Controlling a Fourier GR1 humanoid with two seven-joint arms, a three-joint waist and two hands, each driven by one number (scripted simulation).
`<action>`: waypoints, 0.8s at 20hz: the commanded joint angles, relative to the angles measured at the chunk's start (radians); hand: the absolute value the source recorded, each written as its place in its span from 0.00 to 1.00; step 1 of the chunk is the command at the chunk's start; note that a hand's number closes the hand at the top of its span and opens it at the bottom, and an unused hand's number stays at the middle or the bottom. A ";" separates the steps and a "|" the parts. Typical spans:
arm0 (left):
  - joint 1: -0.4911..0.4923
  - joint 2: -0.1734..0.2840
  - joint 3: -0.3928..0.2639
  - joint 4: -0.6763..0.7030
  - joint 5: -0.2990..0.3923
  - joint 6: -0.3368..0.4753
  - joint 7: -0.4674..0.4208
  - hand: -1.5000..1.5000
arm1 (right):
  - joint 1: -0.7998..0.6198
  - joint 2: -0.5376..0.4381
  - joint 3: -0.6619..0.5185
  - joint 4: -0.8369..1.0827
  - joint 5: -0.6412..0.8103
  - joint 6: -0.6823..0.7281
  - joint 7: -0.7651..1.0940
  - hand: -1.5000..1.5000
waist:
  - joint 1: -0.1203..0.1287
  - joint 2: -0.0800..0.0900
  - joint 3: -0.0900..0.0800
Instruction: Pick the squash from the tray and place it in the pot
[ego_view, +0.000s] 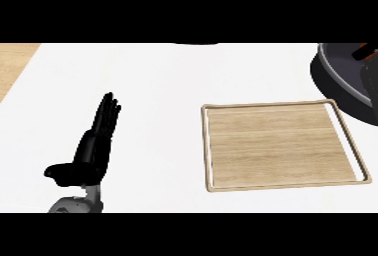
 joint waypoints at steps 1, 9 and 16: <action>0.026 0.020 0.015 -0.007 0.000 -0.008 -0.014 0.50 | 0.023 -0.043 -0.068 0.065 -0.058 -0.081 -0.024 1.00 | -0.013 -0.004 0.000; 0.054 0.006 -0.003 -0.013 -0.015 -0.004 -0.032 0.50 | 0.096 -0.101 -0.172 0.155 -0.169 -0.098 -0.147 1.00 | -0.018 -0.005 0.002; 0.016 -0.004 0.019 0.035 0.002 -0.010 -0.043 0.50 | 0.131 -0.052 -0.263 0.204 -0.252 -0.101 -0.010 0.00 | -0.016 -0.001 0.001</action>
